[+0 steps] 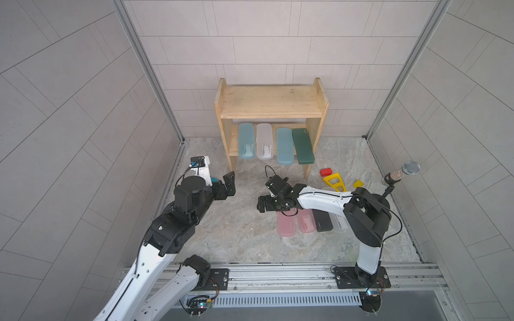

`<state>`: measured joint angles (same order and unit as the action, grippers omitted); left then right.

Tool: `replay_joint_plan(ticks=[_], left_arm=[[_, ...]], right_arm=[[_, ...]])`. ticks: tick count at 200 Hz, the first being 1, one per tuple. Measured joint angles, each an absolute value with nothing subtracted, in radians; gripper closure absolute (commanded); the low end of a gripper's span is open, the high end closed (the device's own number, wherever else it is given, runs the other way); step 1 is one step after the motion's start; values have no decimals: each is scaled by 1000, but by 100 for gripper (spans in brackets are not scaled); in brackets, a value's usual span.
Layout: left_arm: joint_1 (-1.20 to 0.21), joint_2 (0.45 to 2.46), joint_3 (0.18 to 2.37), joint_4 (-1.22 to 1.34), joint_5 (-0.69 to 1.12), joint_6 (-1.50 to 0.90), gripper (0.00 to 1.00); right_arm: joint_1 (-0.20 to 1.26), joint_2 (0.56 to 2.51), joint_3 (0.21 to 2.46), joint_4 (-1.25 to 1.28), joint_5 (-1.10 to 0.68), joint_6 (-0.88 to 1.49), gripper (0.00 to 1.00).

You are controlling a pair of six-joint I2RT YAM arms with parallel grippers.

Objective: Remove the pencil cases from the shelf
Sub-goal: Place the pencil case at the center of the board, then pick up the pencil case from the shelf.

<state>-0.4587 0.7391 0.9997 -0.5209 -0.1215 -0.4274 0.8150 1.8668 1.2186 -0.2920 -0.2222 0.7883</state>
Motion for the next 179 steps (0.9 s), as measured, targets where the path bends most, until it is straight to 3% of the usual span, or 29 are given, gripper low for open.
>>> replay_joint_plan(ticks=[43,87,179], left_arm=[[-344,796,969,-456,63,-503,0],[-191,918,874,-240,348,-722,0],[-155,1163,858,65,548,-987,0]], right_arm=[[815,1744,1198,-329,-198,758,0],[809,1461,1167,-355,-148,699,0],[601,995,901,-518,-141,607,0]])
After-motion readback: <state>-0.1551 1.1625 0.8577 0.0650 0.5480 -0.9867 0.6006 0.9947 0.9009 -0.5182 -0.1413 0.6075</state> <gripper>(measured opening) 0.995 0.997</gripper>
